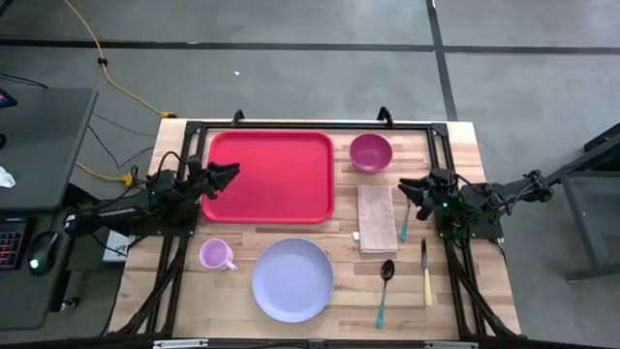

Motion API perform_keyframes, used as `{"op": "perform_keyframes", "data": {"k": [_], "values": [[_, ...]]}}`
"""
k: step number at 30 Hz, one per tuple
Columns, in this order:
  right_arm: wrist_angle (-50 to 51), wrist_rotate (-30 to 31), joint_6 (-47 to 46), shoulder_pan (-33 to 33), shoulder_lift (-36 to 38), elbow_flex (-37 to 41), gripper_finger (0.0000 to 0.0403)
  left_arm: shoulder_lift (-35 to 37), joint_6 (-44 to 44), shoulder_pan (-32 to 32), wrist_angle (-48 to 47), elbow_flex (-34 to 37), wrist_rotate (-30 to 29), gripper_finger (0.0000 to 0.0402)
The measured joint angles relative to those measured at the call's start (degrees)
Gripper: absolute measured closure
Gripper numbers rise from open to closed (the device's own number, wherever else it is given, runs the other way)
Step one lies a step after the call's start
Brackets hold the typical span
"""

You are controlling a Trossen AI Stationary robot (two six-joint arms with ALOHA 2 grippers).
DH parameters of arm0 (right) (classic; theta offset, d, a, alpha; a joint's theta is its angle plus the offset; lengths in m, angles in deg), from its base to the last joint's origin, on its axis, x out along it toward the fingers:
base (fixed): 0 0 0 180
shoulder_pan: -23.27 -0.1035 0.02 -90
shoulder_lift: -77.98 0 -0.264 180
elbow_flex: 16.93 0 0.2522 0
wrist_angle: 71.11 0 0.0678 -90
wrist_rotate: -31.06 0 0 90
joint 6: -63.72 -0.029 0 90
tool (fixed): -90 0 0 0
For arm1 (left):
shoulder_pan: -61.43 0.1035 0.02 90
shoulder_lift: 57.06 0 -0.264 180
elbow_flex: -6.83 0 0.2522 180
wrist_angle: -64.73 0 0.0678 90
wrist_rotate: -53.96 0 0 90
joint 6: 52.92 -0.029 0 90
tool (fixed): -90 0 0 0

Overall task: Set up tray
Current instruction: Put the pink mug on the orange tray

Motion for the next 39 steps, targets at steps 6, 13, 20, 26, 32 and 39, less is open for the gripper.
{"op": "perform_keyframes", "data": {"k": [6,13,20,26,32,39], "values": [[0.00,2.59,0.34,-0.01,0.00,0.00,0.0290,0.00,4.29,0.00,-0.09,0.00,-0.88,0.0147],[0.01,5.86,3.71,0.00,0.00,0.00,0.0290,-0.69,2.41,-0.02,-6.09,-8.25,7.81,0.0147],[0.03,6.10,3.22,-0.01,0.00,0.00,0.0290,-7.45,1.99,-0.02,-39.15,-28.60,11.10,0.0147],[0.04,6.10,3.13,0.01,0.00,0.00,0.0290,-18.61,5.90,-0.02,-58.60,-43.24,14.15,0.0147],[0.04,6.10,3.13,-0.01,0.00,0.00,0.0290,-30.23,8.08,-0.02,-66.31,-52.86,23.81,0.0147],[0.05,6.08,3.13,-0.01,0.00,0.00,0.0290,-41.20,7.18,-0.04,-78.11,-61.29,31.70,0.0147]]}}
